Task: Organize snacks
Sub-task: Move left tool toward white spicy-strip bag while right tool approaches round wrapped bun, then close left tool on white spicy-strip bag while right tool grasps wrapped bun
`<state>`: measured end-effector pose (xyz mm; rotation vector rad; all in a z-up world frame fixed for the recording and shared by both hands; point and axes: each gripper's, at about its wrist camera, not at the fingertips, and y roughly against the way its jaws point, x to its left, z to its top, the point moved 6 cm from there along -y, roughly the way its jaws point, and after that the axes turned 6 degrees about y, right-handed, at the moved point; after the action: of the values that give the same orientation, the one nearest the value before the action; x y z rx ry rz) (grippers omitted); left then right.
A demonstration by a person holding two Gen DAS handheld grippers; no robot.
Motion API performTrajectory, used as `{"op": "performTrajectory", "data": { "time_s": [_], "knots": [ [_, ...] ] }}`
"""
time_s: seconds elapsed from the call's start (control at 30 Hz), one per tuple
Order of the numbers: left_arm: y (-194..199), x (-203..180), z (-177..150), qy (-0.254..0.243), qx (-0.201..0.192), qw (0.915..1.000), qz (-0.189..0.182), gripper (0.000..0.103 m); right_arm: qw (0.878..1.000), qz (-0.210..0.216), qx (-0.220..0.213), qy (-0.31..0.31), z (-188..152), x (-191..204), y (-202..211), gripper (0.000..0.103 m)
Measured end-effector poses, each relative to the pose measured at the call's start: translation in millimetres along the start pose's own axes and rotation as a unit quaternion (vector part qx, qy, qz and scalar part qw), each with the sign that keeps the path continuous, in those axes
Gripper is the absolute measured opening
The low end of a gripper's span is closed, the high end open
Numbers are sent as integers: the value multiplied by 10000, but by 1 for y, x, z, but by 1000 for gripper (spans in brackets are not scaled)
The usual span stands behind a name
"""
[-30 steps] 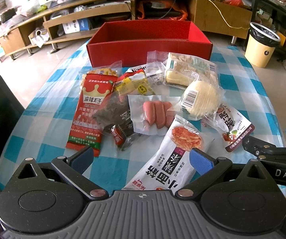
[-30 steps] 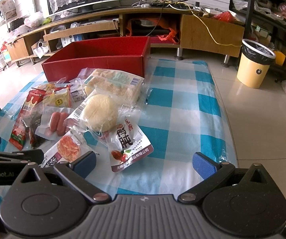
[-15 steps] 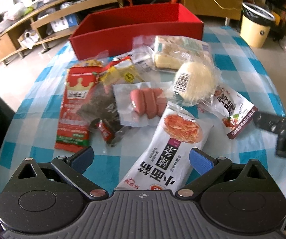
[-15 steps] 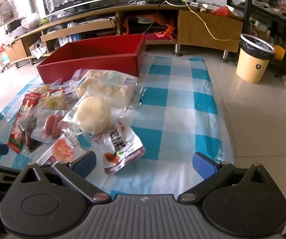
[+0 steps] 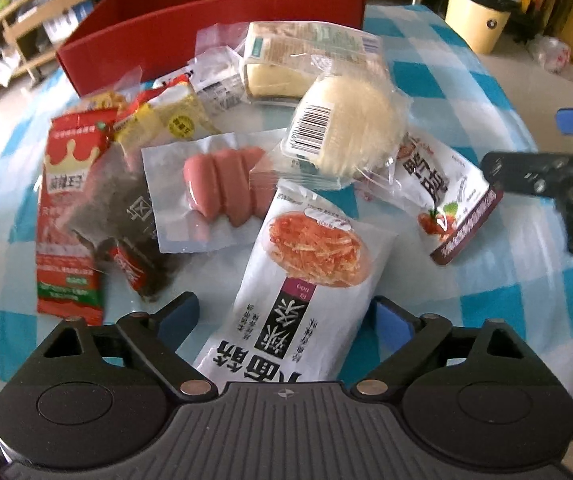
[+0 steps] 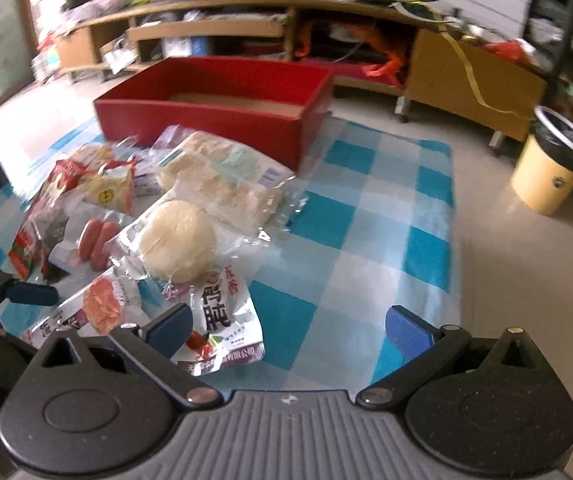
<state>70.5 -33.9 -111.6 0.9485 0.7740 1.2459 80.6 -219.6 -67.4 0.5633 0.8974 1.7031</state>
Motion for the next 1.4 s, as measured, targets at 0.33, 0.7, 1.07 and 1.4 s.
{"op": "performTrajectory", "data": {
  "time_s": [0.33, 0.7, 1.07, 1.4],
  "knots": [
    [11, 12, -1, 250, -3, 9992, -320, 60, 9955, 907, -158, 222, 43, 31, -19, 103],
    [17, 13, -9, 317, 173, 9963, -774, 58, 9578, 1055, 20, 2673, 57, 79, -50, 102],
    [15, -1, -12, 7, 157, 9966, -807, 82, 9651, 1382, 684, 2117, 48, 72, -93, 88],
    [17, 0, -15, -101, 46, 9995, -308, 54, 9759, 987, 569, 1861, 46, 59, -68, 70]
  ]
}}
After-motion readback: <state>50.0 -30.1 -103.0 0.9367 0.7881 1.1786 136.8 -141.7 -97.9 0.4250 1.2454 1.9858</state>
